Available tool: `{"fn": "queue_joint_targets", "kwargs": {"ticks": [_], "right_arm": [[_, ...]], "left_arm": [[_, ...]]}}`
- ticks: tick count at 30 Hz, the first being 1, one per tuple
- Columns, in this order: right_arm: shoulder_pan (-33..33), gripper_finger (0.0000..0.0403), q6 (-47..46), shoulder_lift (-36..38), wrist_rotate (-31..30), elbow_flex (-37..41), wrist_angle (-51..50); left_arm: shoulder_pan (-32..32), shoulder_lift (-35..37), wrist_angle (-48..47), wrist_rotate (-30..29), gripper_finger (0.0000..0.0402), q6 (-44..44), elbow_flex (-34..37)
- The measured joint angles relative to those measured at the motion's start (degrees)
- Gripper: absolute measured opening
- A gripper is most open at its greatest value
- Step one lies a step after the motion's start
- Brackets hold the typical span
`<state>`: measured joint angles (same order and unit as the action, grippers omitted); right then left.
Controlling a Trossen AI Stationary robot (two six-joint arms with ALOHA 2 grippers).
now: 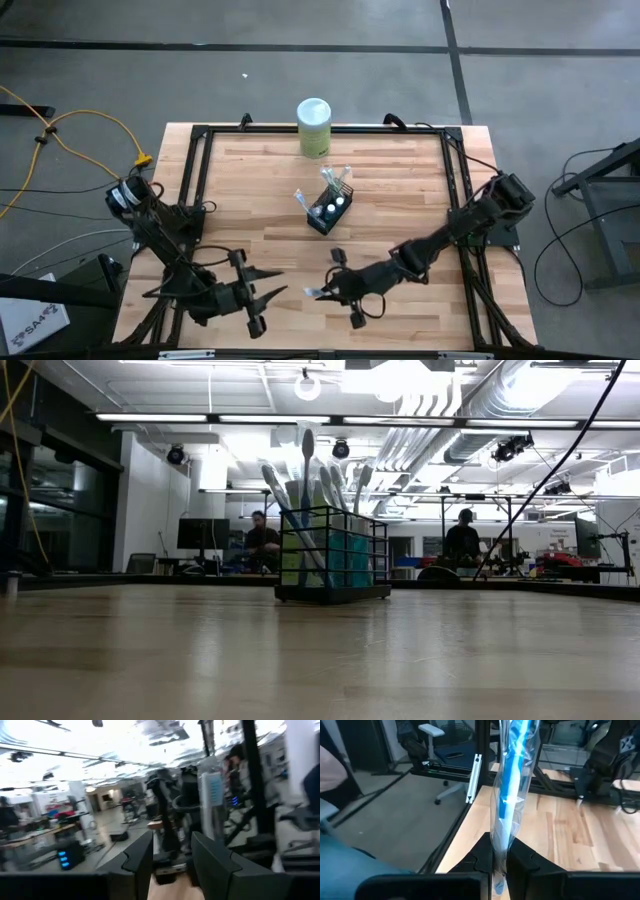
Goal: Pick & Place toothbrushing station
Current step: Put the blue toothbrush into the left section of the black wire organizer
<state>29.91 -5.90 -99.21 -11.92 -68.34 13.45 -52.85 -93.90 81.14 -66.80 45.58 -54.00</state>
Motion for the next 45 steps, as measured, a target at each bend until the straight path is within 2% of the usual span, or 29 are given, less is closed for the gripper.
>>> {"fn": "queue_joint_targets", "kwargs": {"ticks": [8, 14, 19, 25, 34, 37, 41, 45], "right_arm": [[2.77, 0.0017, 1.25, -0.01, -6.72, 0.00, -2.16], [5.28, 0.0017, 0.02, -0.05, -11.45, 0.00, -4.33], [6.69, 0.0017, -0.04, -0.05, -15.05, 0.00, -5.07], [6.63, 0.0017, -1.64, -0.07, -15.46, 0.00, -6.55], [6.63, 0.0017, -5.97, -0.07, -15.08, 0.00, -10.01], [6.76, 0.0017, -7.36, -0.09, -14.14, 0.00, -10.55], [6.74, 0.0017, -9.28, -0.09, -12.04, 0.00, -10.67], [6.74, 0.0017, -11.65, -0.09, -10.61, 0.00, -12.24]], "left_arm": [[4.46, 0.45, -17.99, 11.43, 0.0128, -21.11, -1.73], [6.82, 0.52, -25.49, 15.61, 0.0128, -27.10, -3.80], [9.19, 0.54, -30.08, 23.12, 0.0128, -33.23, -4.58], [11.56, 0.54, -30.83, 27.46, 0.0128, -36.21, -4.79], [12.36, 0.54, -31.77, 29.00, 0.0128, -36.83, -4.79], [12.50, 0.54, -33.36, 29.47, 0.0128, -39.33, -4.79], [13.46, 0.54, -36.24, 33.98, 0.0128, -44.01, -4.79], [14.19, 0.54, -37.72, 35.77, 0.0128, -47.02, -4.80]]}}
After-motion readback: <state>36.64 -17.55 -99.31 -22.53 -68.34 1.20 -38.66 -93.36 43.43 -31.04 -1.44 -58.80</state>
